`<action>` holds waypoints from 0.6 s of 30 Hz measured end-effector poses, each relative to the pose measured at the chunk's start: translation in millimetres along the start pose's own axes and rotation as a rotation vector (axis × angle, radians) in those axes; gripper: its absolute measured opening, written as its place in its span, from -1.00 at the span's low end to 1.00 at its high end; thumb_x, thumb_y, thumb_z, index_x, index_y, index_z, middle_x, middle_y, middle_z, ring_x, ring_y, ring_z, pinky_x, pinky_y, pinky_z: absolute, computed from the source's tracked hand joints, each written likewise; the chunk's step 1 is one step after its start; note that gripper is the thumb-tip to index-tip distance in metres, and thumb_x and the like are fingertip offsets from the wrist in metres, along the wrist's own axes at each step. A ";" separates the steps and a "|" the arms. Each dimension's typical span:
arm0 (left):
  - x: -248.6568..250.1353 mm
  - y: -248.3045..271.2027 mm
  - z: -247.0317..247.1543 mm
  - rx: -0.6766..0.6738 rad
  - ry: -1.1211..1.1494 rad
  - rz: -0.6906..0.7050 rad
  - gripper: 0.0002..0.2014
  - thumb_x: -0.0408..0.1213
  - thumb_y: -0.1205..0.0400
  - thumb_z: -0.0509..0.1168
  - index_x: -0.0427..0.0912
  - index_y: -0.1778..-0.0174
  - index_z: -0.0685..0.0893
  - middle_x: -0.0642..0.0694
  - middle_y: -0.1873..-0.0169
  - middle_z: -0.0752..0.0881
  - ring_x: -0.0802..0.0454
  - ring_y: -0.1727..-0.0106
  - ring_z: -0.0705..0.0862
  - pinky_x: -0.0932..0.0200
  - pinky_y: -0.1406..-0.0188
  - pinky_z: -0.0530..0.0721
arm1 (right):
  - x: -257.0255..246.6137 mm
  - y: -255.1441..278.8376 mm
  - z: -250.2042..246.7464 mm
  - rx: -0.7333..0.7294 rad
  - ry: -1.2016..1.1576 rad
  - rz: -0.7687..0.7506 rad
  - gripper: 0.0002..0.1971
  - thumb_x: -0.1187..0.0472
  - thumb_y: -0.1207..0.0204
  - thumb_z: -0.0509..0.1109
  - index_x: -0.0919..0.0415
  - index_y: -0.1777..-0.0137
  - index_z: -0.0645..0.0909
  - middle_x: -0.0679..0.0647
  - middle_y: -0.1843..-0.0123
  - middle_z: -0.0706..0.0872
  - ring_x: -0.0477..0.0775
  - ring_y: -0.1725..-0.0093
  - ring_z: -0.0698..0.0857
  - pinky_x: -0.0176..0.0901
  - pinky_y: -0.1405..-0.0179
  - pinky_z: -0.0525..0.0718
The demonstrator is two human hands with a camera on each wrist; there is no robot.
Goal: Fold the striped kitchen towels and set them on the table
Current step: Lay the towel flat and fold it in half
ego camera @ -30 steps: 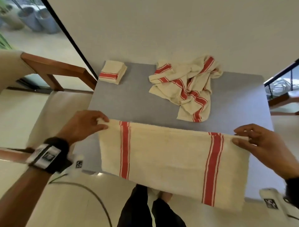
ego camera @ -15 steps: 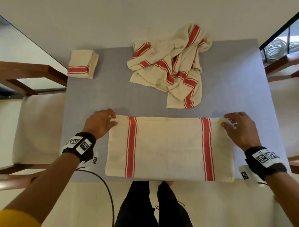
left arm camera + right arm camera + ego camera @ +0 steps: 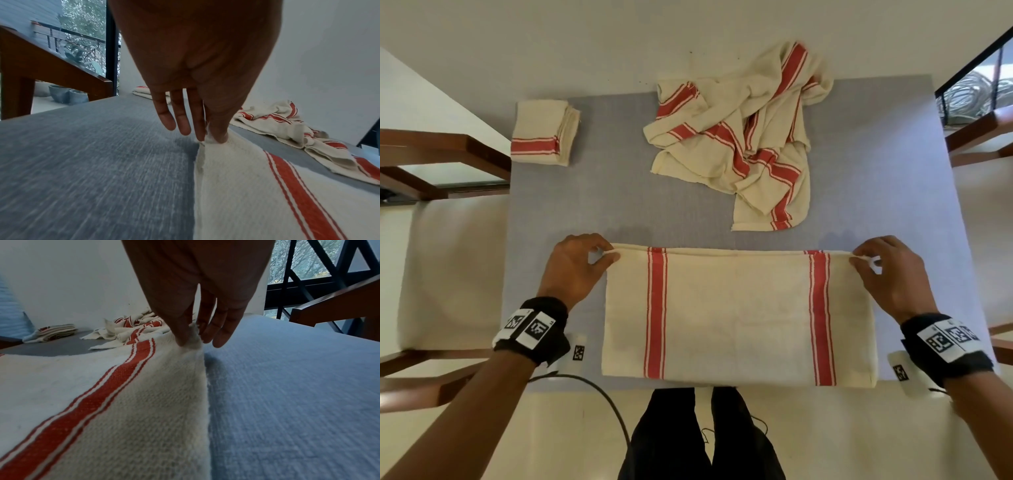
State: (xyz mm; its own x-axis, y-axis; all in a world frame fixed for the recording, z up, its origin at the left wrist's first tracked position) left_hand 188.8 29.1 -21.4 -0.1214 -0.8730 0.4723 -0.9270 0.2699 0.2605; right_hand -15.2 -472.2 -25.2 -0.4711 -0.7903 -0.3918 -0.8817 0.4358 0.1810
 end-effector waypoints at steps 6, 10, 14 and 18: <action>5.2 -9.0 -6.4 -0.025 0.050 0.066 -0.82 -0.19 -0.65 0.51 -0.17 -0.10 0.81 -0.07 -0.06 0.82 0.04 -0.02 0.70 0.09 -0.12 0.67 | 0.9 5.9 -9.5 0.005 -0.016 -0.002 -0.89 0.29 -0.60 0.55 0.23 -0.09 0.76 0.23 -0.09 0.84 0.28 0.00 0.77 0.27 -0.05 0.80; 8.0 -13.2 -16.5 -0.023 0.027 0.111 -0.87 -0.17 -0.67 0.49 -0.11 -0.06 0.81 -0.09 0.02 0.83 0.02 0.02 0.72 0.12 -0.02 0.67 | -4.6 7.8 -17.1 0.026 -0.016 -0.010 -0.90 0.30 -0.61 0.54 0.25 -0.08 0.78 0.26 -0.11 0.83 0.28 0.00 0.76 0.27 -0.06 0.79; 10.4 -20.2 -21.9 0.005 0.023 0.155 -0.87 -0.21 -0.71 0.44 -0.14 -0.11 0.79 -0.12 -0.03 0.83 0.02 0.00 0.71 0.17 -0.01 0.63 | -5.8 4.3 -15.4 0.018 -0.035 0.013 -0.87 0.25 -0.66 0.49 0.27 -0.14 0.74 0.26 -0.09 0.82 0.30 -0.02 0.77 0.16 -0.04 0.75; 15.0 -31.7 -8.4 -0.028 0.041 0.204 -0.87 -0.25 -0.75 0.38 -0.19 -0.16 0.73 -0.18 -0.22 0.81 -0.15 -0.17 0.76 0.05 -0.16 0.69 | -1.1 -3.5 -2.7 -0.020 0.021 0.023 -0.95 0.31 -0.68 0.42 0.25 -0.06 0.70 0.25 -0.01 0.82 0.32 0.03 0.76 0.20 0.02 0.78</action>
State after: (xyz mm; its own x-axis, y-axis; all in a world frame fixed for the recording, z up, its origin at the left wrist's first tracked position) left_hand 219.3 10.9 -15.5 -0.2907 -0.7818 0.5516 -0.8743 0.4513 0.1787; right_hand -11.7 -474.0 -23.0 -0.4911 -0.7894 -0.3684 -0.8711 0.4450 0.2078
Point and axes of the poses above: each hand's wrist, its own y-axis away from the middle knuckle, its own z-axis out of the palm, x = y × z, the point moved 6 cm from there along -y, towards the middle knuckle
